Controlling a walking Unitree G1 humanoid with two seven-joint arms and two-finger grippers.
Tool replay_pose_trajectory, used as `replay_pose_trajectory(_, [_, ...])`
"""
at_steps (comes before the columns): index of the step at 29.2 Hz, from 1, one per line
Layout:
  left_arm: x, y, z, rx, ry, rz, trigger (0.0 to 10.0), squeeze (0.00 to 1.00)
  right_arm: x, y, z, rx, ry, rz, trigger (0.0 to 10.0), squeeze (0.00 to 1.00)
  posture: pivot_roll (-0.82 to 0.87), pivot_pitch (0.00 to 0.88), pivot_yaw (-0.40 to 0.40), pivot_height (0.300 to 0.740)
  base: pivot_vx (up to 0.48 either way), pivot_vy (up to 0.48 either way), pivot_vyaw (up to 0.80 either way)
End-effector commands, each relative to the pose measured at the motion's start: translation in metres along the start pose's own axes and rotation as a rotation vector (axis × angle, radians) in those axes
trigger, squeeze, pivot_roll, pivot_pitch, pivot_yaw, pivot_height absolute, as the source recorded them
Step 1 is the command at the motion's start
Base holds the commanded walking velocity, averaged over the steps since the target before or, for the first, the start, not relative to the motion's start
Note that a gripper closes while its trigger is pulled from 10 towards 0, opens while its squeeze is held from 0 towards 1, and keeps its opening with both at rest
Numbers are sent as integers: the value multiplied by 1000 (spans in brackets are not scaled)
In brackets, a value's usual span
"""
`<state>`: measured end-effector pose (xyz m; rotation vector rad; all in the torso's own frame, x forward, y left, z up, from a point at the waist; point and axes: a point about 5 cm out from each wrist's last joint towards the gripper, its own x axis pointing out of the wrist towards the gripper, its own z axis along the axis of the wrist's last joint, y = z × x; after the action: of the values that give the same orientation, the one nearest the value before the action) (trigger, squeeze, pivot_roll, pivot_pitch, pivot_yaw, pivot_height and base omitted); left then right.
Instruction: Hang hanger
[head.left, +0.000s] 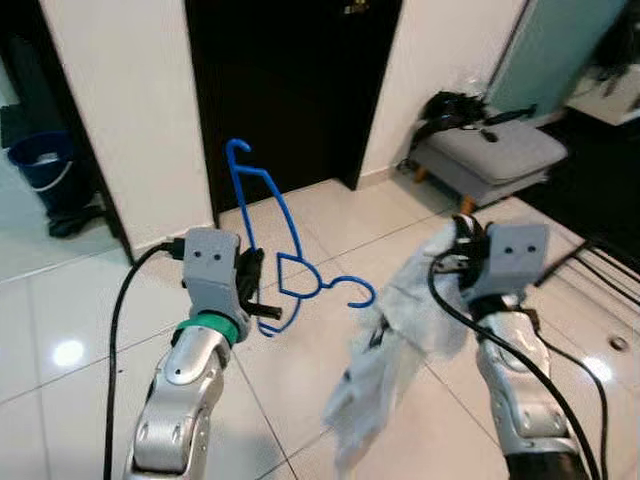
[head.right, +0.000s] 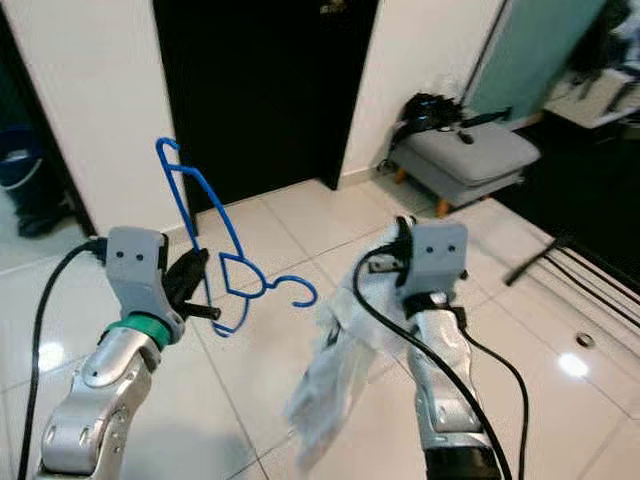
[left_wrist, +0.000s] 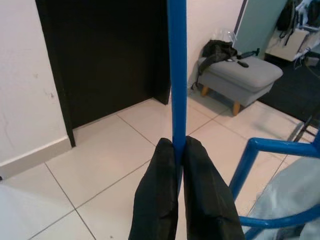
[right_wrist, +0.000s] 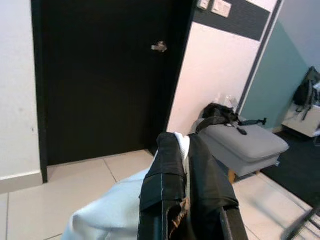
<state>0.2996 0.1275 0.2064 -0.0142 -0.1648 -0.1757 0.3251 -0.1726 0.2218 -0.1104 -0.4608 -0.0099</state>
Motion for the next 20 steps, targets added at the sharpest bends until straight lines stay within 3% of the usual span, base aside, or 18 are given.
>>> replay_pose_trajectory(1, [0, -3, -1, 1, -2, -15, 10000, 0, -1, -6, 1, -3, -6, -21, 10000, 0, 5, 113, 11, 740, 0, 0, -788])
replay_pose_trajectory(20, [5, -8, 9, -35, -61, -49, 10000, 0, 3, -6, 4, 1, -19, -21, 10000, 0, 0, 109, 9, 740, 0, 0, -788])
